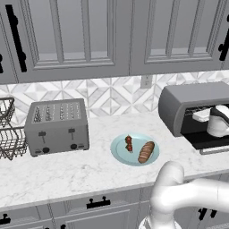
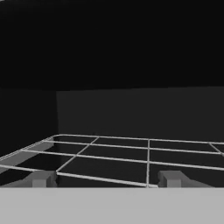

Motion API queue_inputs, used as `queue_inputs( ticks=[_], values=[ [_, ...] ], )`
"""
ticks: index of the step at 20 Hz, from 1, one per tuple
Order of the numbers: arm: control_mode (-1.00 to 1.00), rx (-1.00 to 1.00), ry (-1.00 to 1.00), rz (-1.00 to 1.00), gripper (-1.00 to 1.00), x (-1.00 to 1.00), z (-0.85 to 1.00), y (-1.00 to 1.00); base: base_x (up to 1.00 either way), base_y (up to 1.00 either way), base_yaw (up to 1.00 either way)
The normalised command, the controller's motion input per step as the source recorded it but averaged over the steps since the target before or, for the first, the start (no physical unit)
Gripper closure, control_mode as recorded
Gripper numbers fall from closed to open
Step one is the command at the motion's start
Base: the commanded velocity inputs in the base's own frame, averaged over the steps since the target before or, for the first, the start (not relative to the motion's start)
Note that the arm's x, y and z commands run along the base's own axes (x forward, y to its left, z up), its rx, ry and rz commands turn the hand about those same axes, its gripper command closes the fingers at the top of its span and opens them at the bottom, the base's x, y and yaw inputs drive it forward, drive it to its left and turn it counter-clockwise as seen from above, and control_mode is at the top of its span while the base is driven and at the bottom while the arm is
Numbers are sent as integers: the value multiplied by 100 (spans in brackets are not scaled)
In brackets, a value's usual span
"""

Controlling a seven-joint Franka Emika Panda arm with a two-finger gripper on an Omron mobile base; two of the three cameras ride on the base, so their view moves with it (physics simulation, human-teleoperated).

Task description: Pick up the kebab skewer and baguette bread, and place them inside the toaster oven. Close the toaster oven door and start by setting the timer.

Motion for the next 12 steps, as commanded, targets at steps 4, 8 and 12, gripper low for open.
queue_inputs(
  ticks=[4,8,12],
  values=[
    [-100,3,0,0,-100,0,-41,-40,0,0,0],
    [-100,0,0,0,-100,-25,-70,-29,0,0,0],
    [-100,1,3,0,-100,-52,-80,-32,0,0,0]
  ],
)
